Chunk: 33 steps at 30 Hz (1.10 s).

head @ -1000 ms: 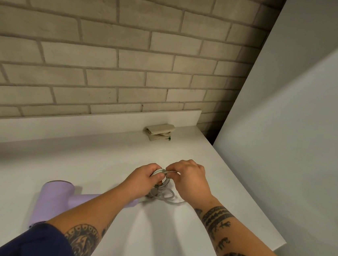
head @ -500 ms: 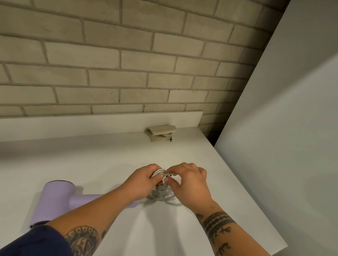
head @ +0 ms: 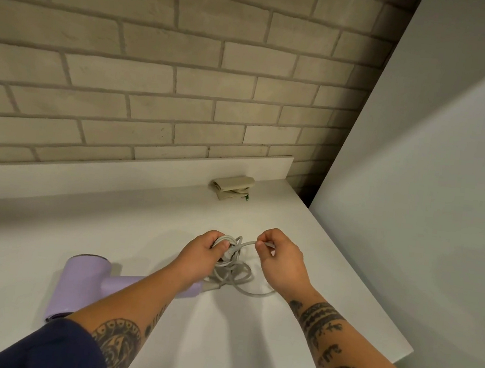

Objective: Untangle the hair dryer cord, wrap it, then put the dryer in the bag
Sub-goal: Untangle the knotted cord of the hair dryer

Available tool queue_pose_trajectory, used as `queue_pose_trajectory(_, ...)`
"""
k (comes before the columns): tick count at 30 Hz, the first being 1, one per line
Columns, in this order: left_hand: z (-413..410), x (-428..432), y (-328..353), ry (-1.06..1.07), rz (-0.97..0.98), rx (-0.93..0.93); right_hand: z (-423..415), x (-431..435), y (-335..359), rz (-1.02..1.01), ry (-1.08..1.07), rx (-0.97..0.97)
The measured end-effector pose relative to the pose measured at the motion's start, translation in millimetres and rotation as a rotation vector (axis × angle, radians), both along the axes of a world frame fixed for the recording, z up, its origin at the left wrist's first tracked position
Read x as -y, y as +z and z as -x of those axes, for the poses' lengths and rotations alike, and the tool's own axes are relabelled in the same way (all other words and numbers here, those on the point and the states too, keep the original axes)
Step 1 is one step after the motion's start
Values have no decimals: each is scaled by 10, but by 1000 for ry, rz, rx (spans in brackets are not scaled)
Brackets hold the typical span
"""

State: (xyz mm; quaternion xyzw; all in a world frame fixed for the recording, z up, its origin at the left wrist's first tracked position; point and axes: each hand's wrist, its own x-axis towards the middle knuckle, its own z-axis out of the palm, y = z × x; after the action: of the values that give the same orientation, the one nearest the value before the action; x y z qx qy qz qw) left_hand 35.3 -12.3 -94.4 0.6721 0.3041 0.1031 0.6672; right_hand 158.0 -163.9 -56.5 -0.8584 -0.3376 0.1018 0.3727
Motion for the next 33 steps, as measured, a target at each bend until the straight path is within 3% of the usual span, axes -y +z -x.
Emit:
queue_pose_trajectory(3,-1,27,29,-12,-10,9,37,4,50,102,116,161)
queue_pose_trajectory(6,1,25,44,41,-3,7,47,-28,46,132,125,141)
queue_pose_trajectory(15,35,2,99,134,34,-22,-197,239,69,-385,-393,-343)
queue_pose_trajectory(19,26,16,97,158,112,4,-344,403,-28,-464,-618,-600)
queue_pose_trajectory(23,10,55,133,192,177,17,-483,572,-240,-423,-731,-811)
queue_pose_trajectory(27,-27,76,123,219,177,2,-571,687,-480,-361,-737,-897)
queue_pose_trajectory(30,-68,96,112,224,167,2,-612,718,-622,-280,-720,-851)
queue_pose_trajectory(33,-123,117,108,248,169,1,-684,705,-674,-70,-629,-631)
